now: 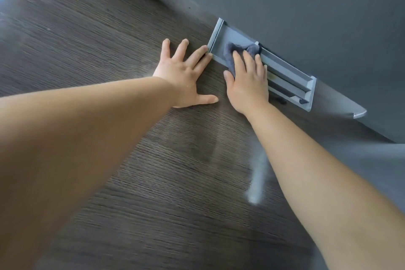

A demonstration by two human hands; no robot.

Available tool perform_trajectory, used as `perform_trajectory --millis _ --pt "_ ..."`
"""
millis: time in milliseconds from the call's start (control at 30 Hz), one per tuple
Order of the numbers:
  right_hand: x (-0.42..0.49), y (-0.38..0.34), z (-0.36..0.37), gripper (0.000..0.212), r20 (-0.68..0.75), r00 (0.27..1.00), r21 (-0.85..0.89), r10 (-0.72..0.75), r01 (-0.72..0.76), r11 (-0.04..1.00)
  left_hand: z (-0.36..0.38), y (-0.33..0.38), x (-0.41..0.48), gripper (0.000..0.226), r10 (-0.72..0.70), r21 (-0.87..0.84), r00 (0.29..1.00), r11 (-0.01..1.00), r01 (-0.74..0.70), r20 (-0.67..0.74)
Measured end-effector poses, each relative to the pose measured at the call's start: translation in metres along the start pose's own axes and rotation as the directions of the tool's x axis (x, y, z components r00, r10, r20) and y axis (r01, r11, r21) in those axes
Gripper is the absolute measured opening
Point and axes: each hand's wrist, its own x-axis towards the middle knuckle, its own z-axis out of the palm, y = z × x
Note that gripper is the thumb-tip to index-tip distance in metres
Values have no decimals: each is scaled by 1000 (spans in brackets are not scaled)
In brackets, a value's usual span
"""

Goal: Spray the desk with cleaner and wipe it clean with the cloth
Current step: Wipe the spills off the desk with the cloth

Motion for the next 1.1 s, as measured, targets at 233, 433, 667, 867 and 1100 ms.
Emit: perform_trajectory --millis 233,433,667,867,1100 --pt "33 -14 -10 58 97 982 -15 160 -159 987 0 -1 -1 110 1 -5 1000 1000 -1 -4" --pt "-13 -21 5 60 -17 992 36 122 -122 992 1 0 -2 107 1 -1 1000 1000 -1 -12" --pt "-23 -9 7 57 -46 997 71 57 -54 996 -5 3 1 106 -19 10 998 1000 18 64" --pt "-76 35 21 56 -39 986 72 164 -161 984 -20 28 8 102 -68 9 994 998 68 82" --pt "-53 58 18 53 -51 925 147 377 -367 919 -8 69 20 104 58 -50 986 997 -50 157"
